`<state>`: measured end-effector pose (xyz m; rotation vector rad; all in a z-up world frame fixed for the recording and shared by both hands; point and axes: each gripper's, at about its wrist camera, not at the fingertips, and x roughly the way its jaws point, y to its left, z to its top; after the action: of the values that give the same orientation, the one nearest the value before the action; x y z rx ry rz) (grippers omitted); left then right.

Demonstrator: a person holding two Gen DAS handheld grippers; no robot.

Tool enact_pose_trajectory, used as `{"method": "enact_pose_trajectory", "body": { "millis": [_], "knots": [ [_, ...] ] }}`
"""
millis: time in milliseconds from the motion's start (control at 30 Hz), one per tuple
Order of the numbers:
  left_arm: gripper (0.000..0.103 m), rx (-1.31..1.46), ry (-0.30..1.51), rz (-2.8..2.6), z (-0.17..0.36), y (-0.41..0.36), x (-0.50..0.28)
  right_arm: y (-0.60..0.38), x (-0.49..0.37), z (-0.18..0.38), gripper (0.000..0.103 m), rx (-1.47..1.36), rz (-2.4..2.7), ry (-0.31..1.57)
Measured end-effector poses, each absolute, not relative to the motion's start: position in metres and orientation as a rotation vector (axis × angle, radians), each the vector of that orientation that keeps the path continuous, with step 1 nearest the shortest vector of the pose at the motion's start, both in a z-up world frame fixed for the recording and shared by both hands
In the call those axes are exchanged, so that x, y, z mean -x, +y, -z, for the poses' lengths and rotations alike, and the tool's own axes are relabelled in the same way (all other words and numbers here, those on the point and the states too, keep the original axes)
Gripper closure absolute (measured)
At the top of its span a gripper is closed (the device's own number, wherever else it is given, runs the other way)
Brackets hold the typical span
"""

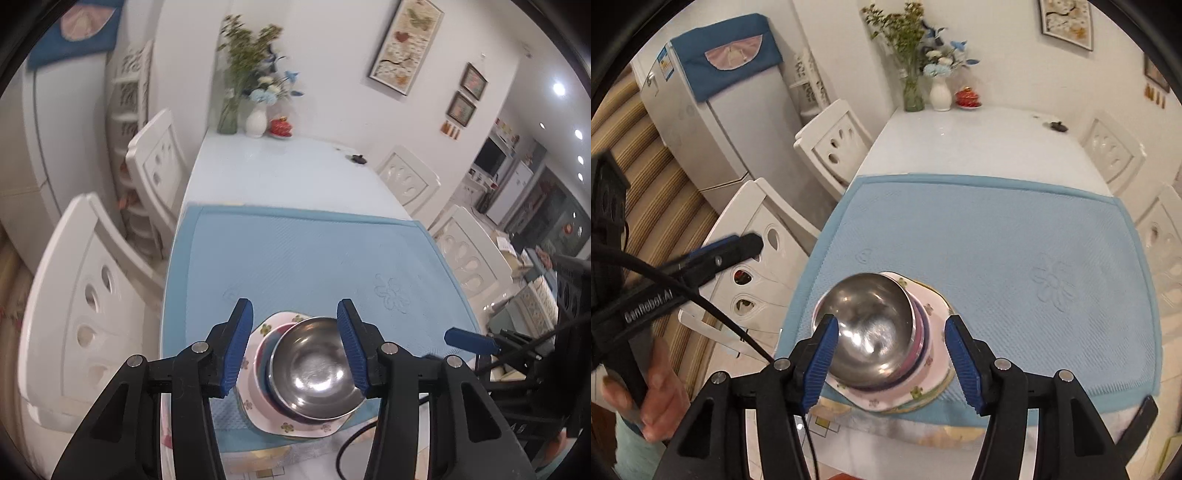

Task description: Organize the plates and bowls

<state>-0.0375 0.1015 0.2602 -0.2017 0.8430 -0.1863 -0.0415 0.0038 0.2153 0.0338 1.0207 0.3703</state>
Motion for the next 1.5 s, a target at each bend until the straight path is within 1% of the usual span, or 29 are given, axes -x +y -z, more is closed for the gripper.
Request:
{"method": "enact_pose_trajectory", "body": {
  "millis": [33, 100, 133, 167, 200, 267, 300, 533, 667, 733, 767, 833, 933, 1067, 1233, 1333, 1500],
  "knots": [
    [0.058, 0.189, 0.835, 0.183, -0.267, 0.097, 0.039, 0.002, 0.046, -0.218, 0.044, -0.028, -0.365, 1.014],
    [0.052, 0.175, 0.816, 0.169, -0.279, 0.092, 0.046, -0.002, 0.051, -0.222, 0.044, -0.023, -0.377, 1.005],
    [0.041, 0.174, 0.803, 0.160, -0.285, 0.090, 0.050, -0.006, 0.052, -0.226, 0.044, -0.028, -0.389, 0.998],
    [0.037, 0.177, 0.782, 0.148, -0.292, 0.088, 0.056, -0.008, 0.053, -0.229, 0.044, -0.033, -0.400, 0.990],
    [0.036, 0.177, 0.769, 0.137, -0.298, 0.085, 0.060, -0.009, 0.057, -0.233, 0.043, -0.037, -0.406, 0.982],
    [0.036, 0.169, 0.749, 0.109, -0.312, 0.076, 0.072, -0.014, 0.059, -0.237, 0.039, -0.031, -0.420, 0.977],
    [0.036, 0.169, 0.744, 0.101, -0.317, 0.073, 0.075, -0.016, 0.060, -0.237, 0.033, -0.026, -0.425, 0.982],
    [0.036, 0.292, 0.757, 0.049, -0.351, 0.036, 0.096, -0.059, 0.096, -0.228, 0.033, -0.059, -0.462, 1.032],
    [0.036, 0.281, 0.755, -0.001, -0.361, 0.000, 0.110, -0.080, 0.114, -0.215, 0.031, -0.050, -0.451, 1.088],
    [0.036, 0.235, 0.758, -0.022, -0.359, -0.016, 0.122, -0.081, 0.120, -0.208, 0.031, 0.004, -0.434, 1.110],
    [0.031, 0.202, 0.759, -0.028, -0.356, -0.025, 0.129, -0.083, 0.126, -0.203, 0.031, 0.032, -0.424, 1.119],
    [0.025, 0.146, 0.767, -0.043, -0.350, -0.037, 0.141, -0.088, 0.137, -0.198, 0.031, 0.047, -0.425, 1.131],
    [0.025, 0.099, 0.807, -0.051, -0.337, -0.051, 0.151, -0.097, 0.151, -0.196, 0.031, 0.046, -0.446, 1.139],
    [0.025, 0.179, 0.869, 0.052, -0.320, -0.056, 0.153, -0.100, 0.160, -0.190, 0.031, 0.076, -0.442, 1.139],
    [0.025, 0.080, 0.861, 0.065, -0.307, -0.066, 0.154, -0.089, 0.164, -0.170, 0.031, 0.124, -0.447, 1.204],
    [0.021, 0.071, 0.843, 0.092, -0.305, -0.059, 0.148, -0.074, 0.159, -0.166, 0.031, 0.175, -0.422, 1.202],
    [0.021, 0.103, 0.823, 0.117, -0.305, -0.035, 0.135, -0.060, 0.140, -0.169, 0.031, 0.159, -0.385, 1.197]
  ]
}}
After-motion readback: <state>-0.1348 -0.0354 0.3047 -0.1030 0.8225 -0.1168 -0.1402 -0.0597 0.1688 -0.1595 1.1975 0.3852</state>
